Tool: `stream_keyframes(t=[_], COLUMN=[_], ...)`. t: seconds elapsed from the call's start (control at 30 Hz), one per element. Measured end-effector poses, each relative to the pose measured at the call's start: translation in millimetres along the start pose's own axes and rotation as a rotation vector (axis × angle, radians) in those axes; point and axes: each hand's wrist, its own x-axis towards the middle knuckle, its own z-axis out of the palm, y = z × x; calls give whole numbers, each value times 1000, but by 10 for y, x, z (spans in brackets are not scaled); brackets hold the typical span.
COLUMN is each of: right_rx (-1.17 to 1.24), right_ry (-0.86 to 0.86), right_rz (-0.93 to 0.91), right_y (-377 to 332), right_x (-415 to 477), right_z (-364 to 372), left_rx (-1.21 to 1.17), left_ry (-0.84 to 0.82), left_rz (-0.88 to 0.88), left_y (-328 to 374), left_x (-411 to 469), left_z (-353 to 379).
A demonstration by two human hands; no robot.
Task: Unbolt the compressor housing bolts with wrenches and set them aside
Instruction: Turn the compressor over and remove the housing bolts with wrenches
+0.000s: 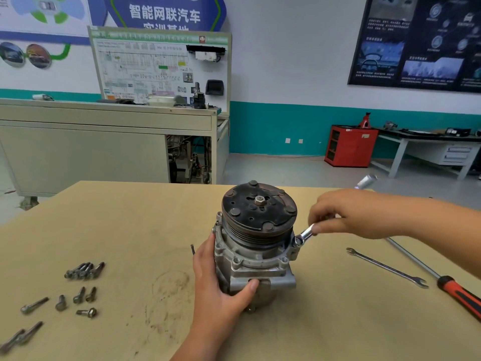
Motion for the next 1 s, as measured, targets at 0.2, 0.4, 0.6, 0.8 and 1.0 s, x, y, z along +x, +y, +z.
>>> stream_keyframes(t=[0.2,0.4,0.6,0.8,1.0], right_rx=[729,1035,966,920,384], right_ry=[-185,-139,-166,-212,-185], right_rz=[157,198,222,228,201], right_y=[91,-151,-233,-208,-121], right_x=[-176,-241,-210,-225,-87], right_z=[18,254,178,216,-1], left_rx=[2,-5,11,27,14], left_ry=[0,10,3,-1,-1], left_rz=[9,2,10,38,40], left_y=[0,-3,-1,3,2], left_x=[2,3,3,1,0], left_z=[-1,11,12,6,3])
